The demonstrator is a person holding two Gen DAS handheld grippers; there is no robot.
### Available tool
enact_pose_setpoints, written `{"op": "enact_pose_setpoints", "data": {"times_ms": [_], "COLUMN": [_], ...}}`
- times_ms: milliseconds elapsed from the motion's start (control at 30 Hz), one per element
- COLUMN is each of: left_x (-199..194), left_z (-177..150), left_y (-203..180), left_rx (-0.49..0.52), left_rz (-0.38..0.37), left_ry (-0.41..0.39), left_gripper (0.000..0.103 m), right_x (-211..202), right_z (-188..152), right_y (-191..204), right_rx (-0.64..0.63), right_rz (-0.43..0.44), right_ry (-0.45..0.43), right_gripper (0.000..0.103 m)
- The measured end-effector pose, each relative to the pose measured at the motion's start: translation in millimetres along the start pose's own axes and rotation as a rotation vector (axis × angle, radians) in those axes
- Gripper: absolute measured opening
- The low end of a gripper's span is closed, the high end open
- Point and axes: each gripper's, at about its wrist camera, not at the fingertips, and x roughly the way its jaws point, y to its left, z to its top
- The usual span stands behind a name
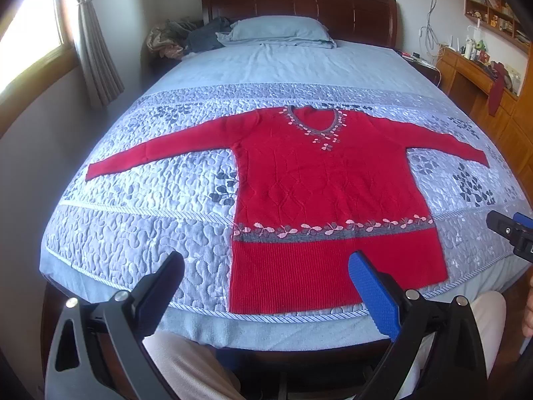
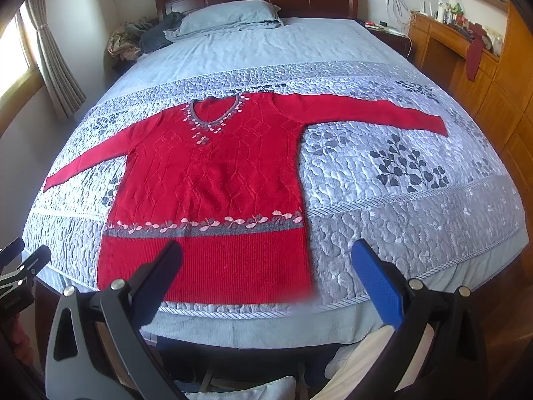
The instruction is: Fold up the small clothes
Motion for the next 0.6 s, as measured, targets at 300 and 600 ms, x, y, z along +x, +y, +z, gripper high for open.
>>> {"op": "enact_pose_setpoints", "data": {"times_ms": [300, 600], "left_x": [0.8, 2.1], "left_z": [0.6, 3.1], "left_y": [-0.7, -1.1], "left_rx": [0.002, 0.003], "left_rz": [0.009, 0.014], "left_ry": [-0.003, 0.0], "left_gripper": [0.099, 0.099], "right_x": [0.7, 2.8], "right_z": [1.5, 3.8], "right_y": [-0.1, -1.8], "right_rx": [-0.002, 0.001], "right_rz": [-0.014, -0.02], "right_ry": [-0.004, -0.004], "right_gripper": [0.1, 0.1]}}
